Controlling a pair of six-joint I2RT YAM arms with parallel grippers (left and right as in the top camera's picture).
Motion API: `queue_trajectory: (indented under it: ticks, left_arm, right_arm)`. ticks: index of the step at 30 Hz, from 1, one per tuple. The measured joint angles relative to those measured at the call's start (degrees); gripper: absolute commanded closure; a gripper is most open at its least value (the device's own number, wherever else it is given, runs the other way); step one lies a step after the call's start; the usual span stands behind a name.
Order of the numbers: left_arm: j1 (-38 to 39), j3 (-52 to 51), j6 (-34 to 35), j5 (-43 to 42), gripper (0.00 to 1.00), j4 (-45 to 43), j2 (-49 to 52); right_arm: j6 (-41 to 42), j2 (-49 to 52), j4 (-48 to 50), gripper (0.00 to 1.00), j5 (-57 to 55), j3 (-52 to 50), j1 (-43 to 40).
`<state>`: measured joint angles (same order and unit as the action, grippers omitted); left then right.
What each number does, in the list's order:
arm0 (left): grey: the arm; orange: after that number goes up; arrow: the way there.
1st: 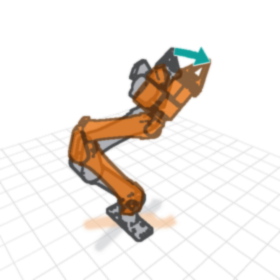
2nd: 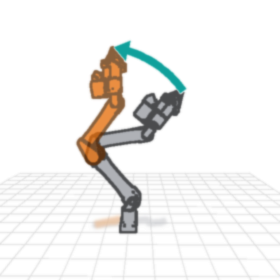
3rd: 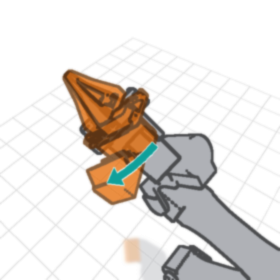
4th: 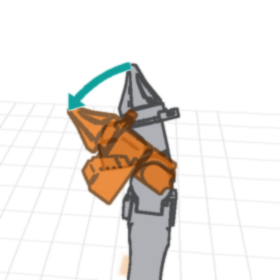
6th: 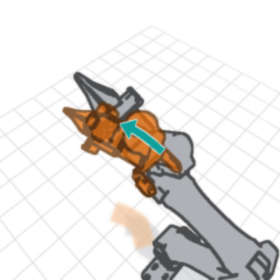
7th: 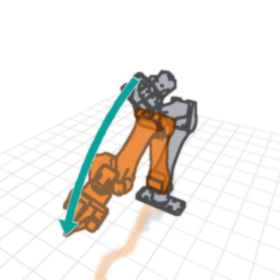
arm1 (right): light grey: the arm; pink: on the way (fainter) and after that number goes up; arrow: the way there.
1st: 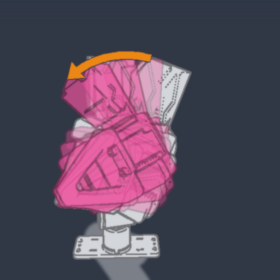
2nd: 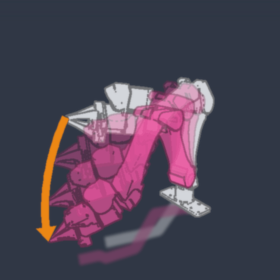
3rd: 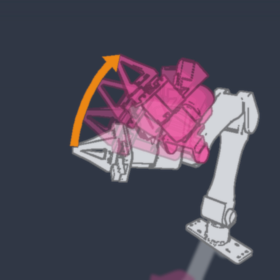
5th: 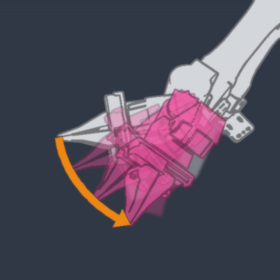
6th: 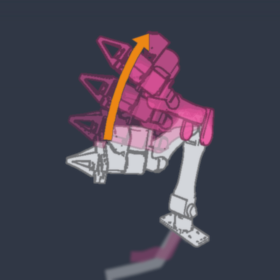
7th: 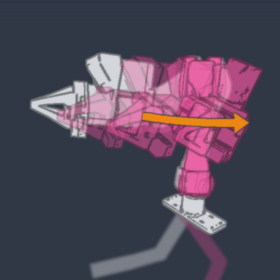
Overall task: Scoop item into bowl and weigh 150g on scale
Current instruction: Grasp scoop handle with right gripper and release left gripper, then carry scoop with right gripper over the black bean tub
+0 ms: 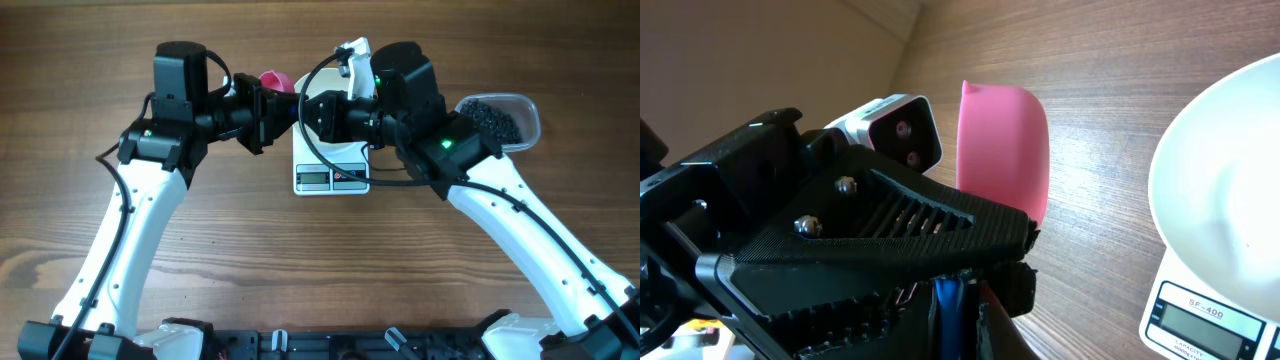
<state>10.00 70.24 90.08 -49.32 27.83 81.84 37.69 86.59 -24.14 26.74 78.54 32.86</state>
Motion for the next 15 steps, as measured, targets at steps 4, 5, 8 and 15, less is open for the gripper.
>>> queue_trajectory:
  ticks: [4, 5, 8, 15]
  left_arm:
    - [0.1, 0.0, 0.0, 0.8, 0.64, 0.0, 0.0]
    - [0.1, 0.0, 0.0, 1.0, 0.41, 0.0, 0.0]
    - [0.2, 0.0, -1.2, 1.2, 0.07, -0.1, 0.0]
    - [0.2, 0.0, -14.5, 1.5, 0.00, -0.1, 0.0]
  right_arm:
    - [0.7, 0.0, -0.2, 0.96, -1.1, 0.0, 0.1]
    - [0.4, 0.0, -0.2, 0.96, -1.4, 0.0, 0.2]
    - [-0.5, 0.0, -0.7, 0.96, -3.2, 0.0, 0.2]
    - [-4.4, 0.1, -4.5, 0.96, -5.8, 1.2, -0.7]
